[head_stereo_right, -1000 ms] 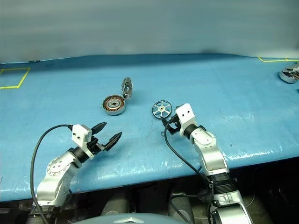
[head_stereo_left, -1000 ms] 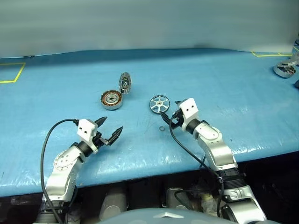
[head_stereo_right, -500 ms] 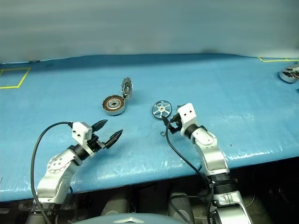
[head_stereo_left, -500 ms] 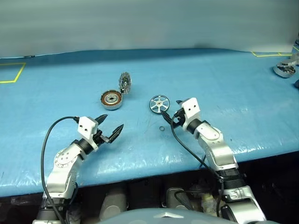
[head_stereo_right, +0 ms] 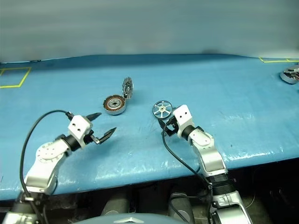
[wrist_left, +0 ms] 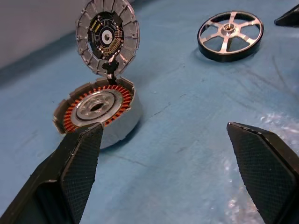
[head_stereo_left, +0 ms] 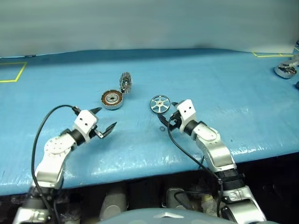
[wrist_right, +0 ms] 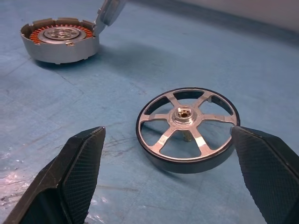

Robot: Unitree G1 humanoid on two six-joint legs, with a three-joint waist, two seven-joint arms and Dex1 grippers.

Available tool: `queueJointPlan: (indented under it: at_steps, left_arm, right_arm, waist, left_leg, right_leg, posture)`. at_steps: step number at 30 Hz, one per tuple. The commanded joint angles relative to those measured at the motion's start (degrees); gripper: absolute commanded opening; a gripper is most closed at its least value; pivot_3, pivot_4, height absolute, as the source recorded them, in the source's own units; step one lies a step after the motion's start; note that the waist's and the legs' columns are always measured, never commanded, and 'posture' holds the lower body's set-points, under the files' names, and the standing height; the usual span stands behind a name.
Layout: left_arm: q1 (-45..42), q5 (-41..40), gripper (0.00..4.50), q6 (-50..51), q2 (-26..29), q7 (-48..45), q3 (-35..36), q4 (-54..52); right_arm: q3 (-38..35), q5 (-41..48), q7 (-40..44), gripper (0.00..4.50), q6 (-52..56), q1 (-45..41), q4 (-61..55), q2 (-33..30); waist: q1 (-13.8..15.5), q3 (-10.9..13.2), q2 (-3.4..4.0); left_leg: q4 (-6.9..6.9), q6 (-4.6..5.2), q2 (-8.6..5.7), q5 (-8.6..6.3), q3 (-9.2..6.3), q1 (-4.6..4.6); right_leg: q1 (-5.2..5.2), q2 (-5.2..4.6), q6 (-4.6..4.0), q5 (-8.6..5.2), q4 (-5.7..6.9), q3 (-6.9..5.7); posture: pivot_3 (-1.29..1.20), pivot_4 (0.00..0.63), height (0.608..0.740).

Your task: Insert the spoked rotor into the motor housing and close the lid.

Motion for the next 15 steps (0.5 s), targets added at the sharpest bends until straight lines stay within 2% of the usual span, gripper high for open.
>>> queueJointPlan:
  at_steps: [1, 4, 8, 10, 15]
  left_arm:
    - [-12.4, 7.3, 4.50, -7.3, 5.2, -6.4, -5.3, 8.0]
    - [-26.3, 14.1, 4.50, -15.0, 8.2, -13.7, -12.4, 21.5]
    - [-42.0, 20.9, 4.50, -25.7, 7.6, -20.7, -20.3, 38.9]
    - [-47.6, 23.4, 4.50, -30.3, 6.7, -23.2, -23.5, 45.8]
    - [-56.7, 28.8, 4.50, -36.5, 4.4, -25.3, -28.5, 59.2]
  right_arm:
    - [1.2, 0.3, 0.8, 4.49, -0.6, 0.3, -2.8, 0.7]
    - [2.9, -0.4, 0.4, 4.49, -0.9, 1.0, -3.9, 1.8]
    - [4.2, -1.1, -1.3, 4.49, -1.4, 3.9, -6.6, 3.8]
    - [4.6, -1.4, -2.3, 4.49, -1.6, 5.5, -7.7, 4.7]
    - [4.7, -2.2, -5.3, 4.49, -2.3, 8.8, -9.6, 6.9]
  waist:
    - [0.1, 0.0, -0.01]
    - [-0.1, 0.0, 0.00]
    - [-0.5, 0.0, -0.03]
    - [-0.6, 0.1, -0.05]
    - [-0.5, 0.1, -0.12]
  left_leg:
    - [0.01, -0.01, 0.00, 0.02, 0.01, -0.02]
    - [-0.04, 0.00, -0.05, 0.02, 0.09, -0.03]
    - [-0.17, -0.02, -0.05, 0.02, 0.25, -0.10]
    - [-0.19, -0.27, -0.02, 0.17, 0.23, -0.19]
    - [-0.12, -0.19, -0.03, 0.11, 0.25, -0.39]
  right_leg:
    - [0.01, 0.00, 0.00, 0.00, -0.01, -0.06]
    - [0.02, 0.00, 0.16, 0.08, -0.03, 0.03]
    - [-0.12, 0.04, 0.32, 0.11, -0.04, 0.05]
    - [-0.17, 0.08, 0.34, 0.06, -0.05, -0.01]
    - [-0.26, 0.04, 0.45, 0.00, -0.13, -0.03]
  posture:
    - [0.00, 0.150, 0.740]
    - [0.00, 0.150, 0.740]
    - [0.00, 0.150, 0.740]
    - [0.00, 0.150, 0.740]
    - [0.00, 0.150, 0.740]
